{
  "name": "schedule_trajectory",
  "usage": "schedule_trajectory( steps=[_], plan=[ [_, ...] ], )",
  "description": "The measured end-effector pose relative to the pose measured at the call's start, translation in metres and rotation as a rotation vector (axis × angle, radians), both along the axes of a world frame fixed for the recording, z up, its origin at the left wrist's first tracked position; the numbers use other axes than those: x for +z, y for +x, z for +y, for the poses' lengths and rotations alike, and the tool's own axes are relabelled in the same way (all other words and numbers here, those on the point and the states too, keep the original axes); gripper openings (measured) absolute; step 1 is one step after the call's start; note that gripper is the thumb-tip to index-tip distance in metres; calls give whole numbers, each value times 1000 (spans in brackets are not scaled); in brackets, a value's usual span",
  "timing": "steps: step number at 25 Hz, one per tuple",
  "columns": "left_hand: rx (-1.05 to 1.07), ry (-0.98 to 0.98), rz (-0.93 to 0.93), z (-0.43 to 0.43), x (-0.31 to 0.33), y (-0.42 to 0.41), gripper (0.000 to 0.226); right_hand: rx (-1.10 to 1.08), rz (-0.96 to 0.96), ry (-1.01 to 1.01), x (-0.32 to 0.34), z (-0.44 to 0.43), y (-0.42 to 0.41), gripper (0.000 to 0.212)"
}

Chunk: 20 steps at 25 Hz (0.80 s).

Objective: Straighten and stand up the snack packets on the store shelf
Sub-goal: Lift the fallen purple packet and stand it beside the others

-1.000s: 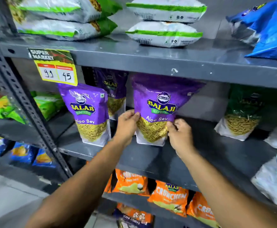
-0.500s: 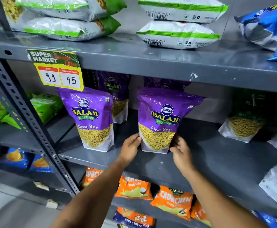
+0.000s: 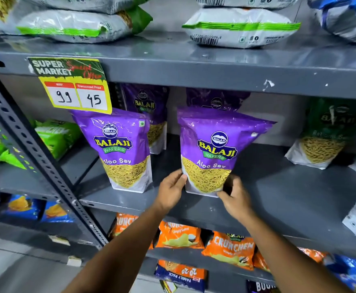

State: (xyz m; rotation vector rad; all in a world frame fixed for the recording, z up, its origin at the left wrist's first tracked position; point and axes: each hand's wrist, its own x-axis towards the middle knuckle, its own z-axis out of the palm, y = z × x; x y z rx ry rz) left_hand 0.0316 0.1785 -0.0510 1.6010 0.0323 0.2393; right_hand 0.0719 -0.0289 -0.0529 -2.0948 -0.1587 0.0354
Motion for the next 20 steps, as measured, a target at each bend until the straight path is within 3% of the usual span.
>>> schedule_trajectory(
  steps=[8,20],
  plan=[
    [22,87,-52,4,-2,-26,30,40,-11,-100,1,-1,-8,49],
    [145,124,-9,0,-8,-24,26,122,-11,-95,-1,-8,-6,50]
  ],
)
